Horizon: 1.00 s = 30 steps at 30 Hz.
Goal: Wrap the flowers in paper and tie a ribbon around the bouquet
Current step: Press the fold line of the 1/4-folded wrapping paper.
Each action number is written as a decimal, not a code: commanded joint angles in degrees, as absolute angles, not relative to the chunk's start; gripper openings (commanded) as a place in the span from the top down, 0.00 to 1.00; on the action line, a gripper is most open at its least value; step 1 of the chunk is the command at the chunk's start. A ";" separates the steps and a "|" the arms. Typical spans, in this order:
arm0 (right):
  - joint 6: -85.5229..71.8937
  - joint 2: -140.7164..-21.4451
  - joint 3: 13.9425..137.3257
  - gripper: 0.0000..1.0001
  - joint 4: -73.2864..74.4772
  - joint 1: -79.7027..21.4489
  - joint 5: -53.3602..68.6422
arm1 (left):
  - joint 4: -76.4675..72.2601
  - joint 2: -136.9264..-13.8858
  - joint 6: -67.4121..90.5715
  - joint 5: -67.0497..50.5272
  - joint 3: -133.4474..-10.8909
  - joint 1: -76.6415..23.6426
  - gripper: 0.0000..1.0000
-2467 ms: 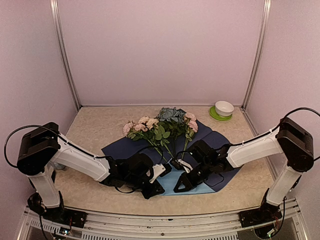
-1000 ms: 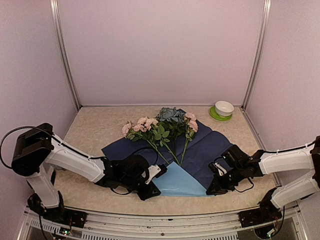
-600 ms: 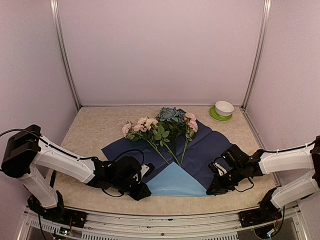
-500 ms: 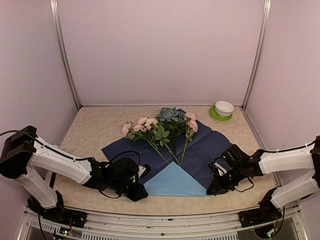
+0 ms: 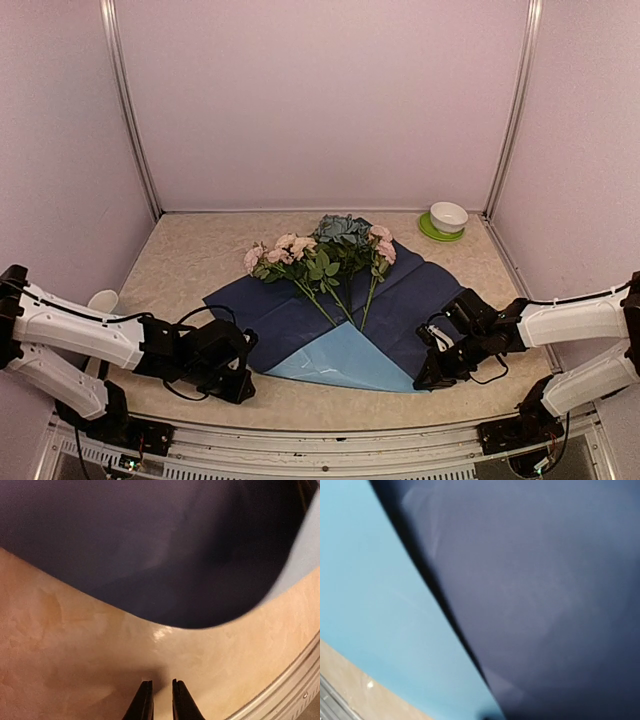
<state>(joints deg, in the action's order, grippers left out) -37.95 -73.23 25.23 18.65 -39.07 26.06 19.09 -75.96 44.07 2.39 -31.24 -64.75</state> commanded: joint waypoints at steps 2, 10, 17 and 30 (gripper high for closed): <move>-36.82 -73.66 24.34 1.00 24.96 -38.23 20.58 | 15.71 -75.26 28.48 7.10 -41.12 -77.26 0.80; -37.73 -71.70 23.20 1.00 25.04 -38.22 20.13 | 16.27 -93.09 20.08 5.28 -49.85 -67.49 0.88; -38.57 -71.82 22.87 1.00 24.36 -38.23 19.73 | 15.54 -94.97 22.84 5.10 -44.40 -65.69 0.88; -37.43 -73.94 24.47 1.00 25.26 -38.23 19.64 | 16.22 -85.01 32.62 3.49 -33.77 -68.26 0.88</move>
